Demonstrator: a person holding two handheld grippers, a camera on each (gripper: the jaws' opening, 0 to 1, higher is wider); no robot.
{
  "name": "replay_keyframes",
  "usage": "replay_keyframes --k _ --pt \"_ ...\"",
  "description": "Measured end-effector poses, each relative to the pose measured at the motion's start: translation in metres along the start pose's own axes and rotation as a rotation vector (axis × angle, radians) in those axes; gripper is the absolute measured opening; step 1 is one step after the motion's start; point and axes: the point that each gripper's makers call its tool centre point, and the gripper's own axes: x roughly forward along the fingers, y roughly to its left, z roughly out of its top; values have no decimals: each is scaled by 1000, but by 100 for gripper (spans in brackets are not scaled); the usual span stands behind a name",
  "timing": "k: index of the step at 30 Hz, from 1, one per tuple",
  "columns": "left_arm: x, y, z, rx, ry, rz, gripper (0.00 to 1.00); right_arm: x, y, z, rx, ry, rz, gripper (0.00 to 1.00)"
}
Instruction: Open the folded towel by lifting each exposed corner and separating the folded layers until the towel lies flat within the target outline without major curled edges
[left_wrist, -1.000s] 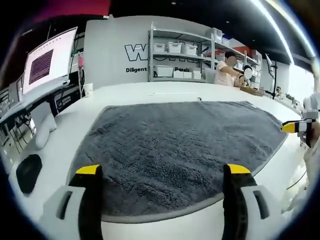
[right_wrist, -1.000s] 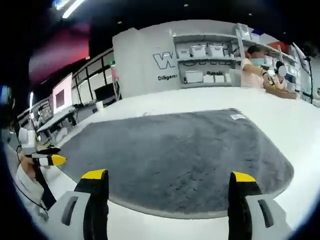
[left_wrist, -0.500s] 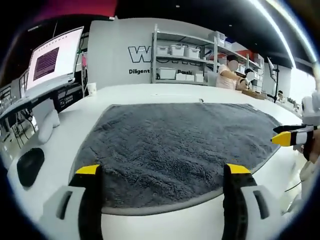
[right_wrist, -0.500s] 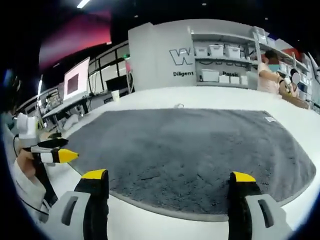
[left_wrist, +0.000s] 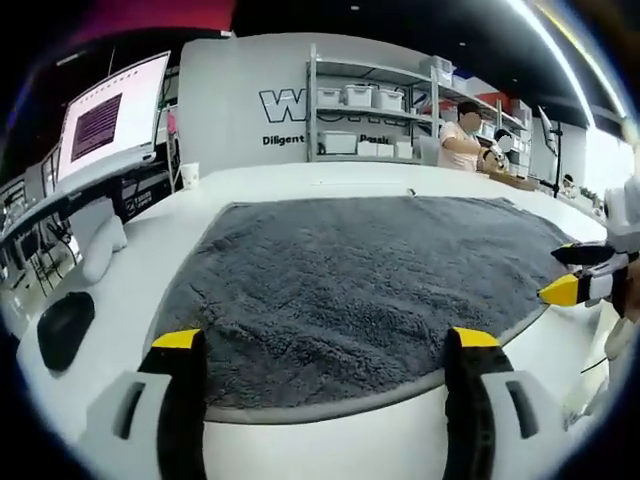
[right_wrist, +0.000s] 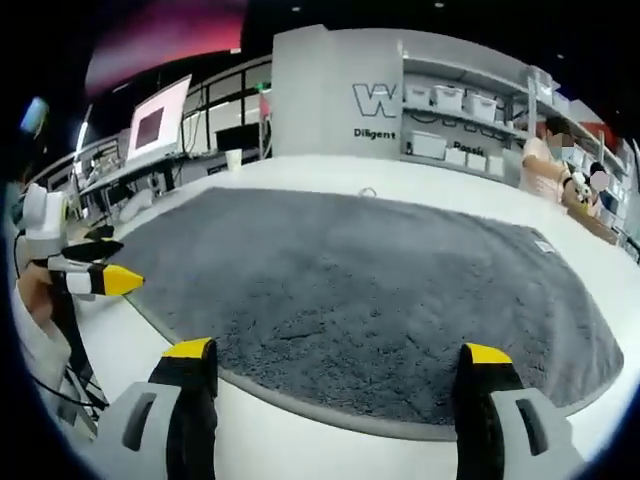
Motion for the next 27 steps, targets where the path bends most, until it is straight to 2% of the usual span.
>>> replay_keyframes --k 8,27 --pt "-2 0 -2 8 18 -14 99 -1 0 0 -5 -16 8 100" --pt "-7 2 -5 14 39 -19 99 -3 2 -2 -19 -1 31 100"
